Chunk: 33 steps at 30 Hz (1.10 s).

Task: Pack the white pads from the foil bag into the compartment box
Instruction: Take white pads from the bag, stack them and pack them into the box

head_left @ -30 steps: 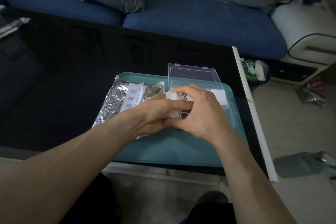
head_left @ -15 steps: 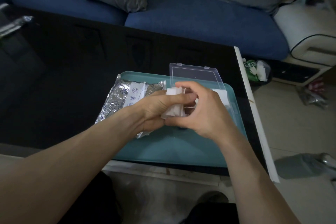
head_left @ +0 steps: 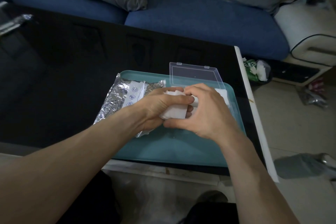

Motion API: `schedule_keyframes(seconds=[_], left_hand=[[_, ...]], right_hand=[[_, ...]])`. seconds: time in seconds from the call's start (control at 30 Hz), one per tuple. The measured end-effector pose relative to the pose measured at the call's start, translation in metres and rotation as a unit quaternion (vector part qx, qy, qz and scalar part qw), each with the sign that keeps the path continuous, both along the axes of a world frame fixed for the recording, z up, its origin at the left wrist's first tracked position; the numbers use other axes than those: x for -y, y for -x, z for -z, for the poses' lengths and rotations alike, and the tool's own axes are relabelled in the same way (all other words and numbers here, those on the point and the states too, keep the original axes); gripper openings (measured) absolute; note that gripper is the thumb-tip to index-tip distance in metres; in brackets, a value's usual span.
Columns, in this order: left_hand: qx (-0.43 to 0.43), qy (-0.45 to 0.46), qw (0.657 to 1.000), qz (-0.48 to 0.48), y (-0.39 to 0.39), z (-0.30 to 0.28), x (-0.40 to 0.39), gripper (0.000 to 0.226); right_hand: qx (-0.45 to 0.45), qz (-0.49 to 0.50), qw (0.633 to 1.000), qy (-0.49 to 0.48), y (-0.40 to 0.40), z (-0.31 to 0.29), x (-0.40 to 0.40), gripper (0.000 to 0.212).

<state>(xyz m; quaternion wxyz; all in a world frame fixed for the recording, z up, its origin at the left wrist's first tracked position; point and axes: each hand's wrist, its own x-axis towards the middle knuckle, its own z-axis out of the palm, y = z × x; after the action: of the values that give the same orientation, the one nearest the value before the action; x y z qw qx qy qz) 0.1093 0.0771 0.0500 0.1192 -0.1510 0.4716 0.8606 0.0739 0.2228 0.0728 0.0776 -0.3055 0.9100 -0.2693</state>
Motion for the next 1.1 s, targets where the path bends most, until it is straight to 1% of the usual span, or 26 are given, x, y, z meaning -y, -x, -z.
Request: schedule_keyframes(seconds=[0.03, 0.1, 0.13, 0.2, 0.27, 0.33, 0.4, 0.47, 0.53, 0.6, 0.63, 0.7, 0.77, 0.83, 0.87, 0.93, 0.97, 1.0, 1.03, 1.1], left_hand=[[-0.003, 0.001, 1.0, -0.009, 0.001, 0.001, 0.0, 0.056], [-0.007, 0.024, 0.999, -0.033, 0.002, 0.003, -0.001, 0.064], [-0.005, 0.033, 0.998, -0.047, 0.002, 0.003, -0.002, 0.071], [0.008, 0.059, 0.996, -0.065, 0.002, 0.006, -0.002, 0.086], [0.009, 0.113, 0.992, -0.06, 0.001, 0.009, -0.002, 0.093], [-0.006, 0.144, 0.989, -0.044, 0.001, 0.01, -0.002, 0.086], [-0.018, 0.153, 0.988, -0.027, 0.0, 0.01, -0.002, 0.071], [-0.021, 0.134, 0.991, -0.006, -0.002, 0.008, -0.001, 0.054], [-0.025, 0.111, 0.994, -0.003, -0.003, 0.006, -0.002, 0.047], [-0.023, 0.095, 0.995, -0.016, -0.003, 0.004, -0.002, 0.043], [-0.021, 0.089, 0.996, -0.022, -0.003, 0.002, -0.003, 0.042], [-0.019, 0.071, 0.997, -0.03, -0.003, 0.001, -0.004, 0.053], [-0.015, 0.053, 0.998, -0.04, -0.003, 0.001, -0.003, 0.063], [-0.008, 0.045, 0.998, -0.042, -0.003, 0.0, -0.004, 0.063], [-0.007, 0.054, 0.998, -0.032, -0.003, -0.001, -0.004, 0.059], [-0.018, 0.087, 0.996, -0.012, -0.005, -0.004, -0.004, 0.039], [-0.022, 0.094, 0.995, 0.003, -0.005, -0.005, -0.003, 0.028], [-0.021, 0.096, 0.995, 0.011, -0.005, -0.006, -0.003, 0.025], [-0.026, 0.101, 0.994, 0.016, -0.005, -0.004, -0.003, 0.033], [-0.031, 0.143, 0.989, 0.005, -0.004, 0.001, -0.005, 0.071]], right_hand=[[-0.005, -0.006, 1.0, -0.01, -0.001, -0.001, 0.001, 0.086], [-0.005, -0.02, 1.0, -0.018, -0.003, -0.002, 0.002, 0.096], [-0.009, -0.024, 1.0, -0.017, -0.004, -0.002, 0.003, 0.095], [-0.028, -0.018, 0.999, -0.016, -0.005, 0.0, 0.005, 0.086], [-0.041, -0.006, 0.999, -0.025, -0.006, 0.0, 0.007, 0.085], [-0.035, 0.006, 0.999, -0.03, -0.006, -0.001, 0.008, 0.088], [-0.013, 0.008, 1.0, -0.014, -0.005, -0.002, 0.007, 0.088], [0.004, -0.006, 1.0, 0.006, -0.006, -0.001, 0.008, 0.09], [0.008, -0.016, 1.0, 0.015, -0.006, 0.0, 0.009, 0.097], [-0.007, -0.009, 1.0, 0.009, -0.005, 0.003, 0.008, 0.097], [-0.018, -0.002, 1.0, 0.003, -0.004, 0.003, 0.008, 0.094], [-0.034, 0.011, 0.999, -0.015, -0.002, 0.003, 0.006, 0.092], [-0.034, 0.015, 0.999, -0.033, -0.002, 0.001, 0.006, 0.099], [-0.01, 0.0, 1.0, -0.025, -0.003, 0.001, 0.005, 0.107], [-0.005, -0.011, 1.0, -0.009, -0.003, 0.002, 0.006, 0.103], [-0.024, -0.016, 1.0, 0.012, -0.004, 0.005, 0.006, 0.086], [-0.035, -0.008, 0.999, 0.011, -0.004, 0.006, 0.007, 0.081], [-0.041, -0.002, 0.999, 0.007, -0.004, 0.006, 0.007, 0.08], [-0.043, 0.0, 0.999, -0.004, -0.005, 0.005, 0.007, 0.082], [-0.052, -0.006, 0.998, -0.041, -0.005, 0.004, 0.008, 0.091]])
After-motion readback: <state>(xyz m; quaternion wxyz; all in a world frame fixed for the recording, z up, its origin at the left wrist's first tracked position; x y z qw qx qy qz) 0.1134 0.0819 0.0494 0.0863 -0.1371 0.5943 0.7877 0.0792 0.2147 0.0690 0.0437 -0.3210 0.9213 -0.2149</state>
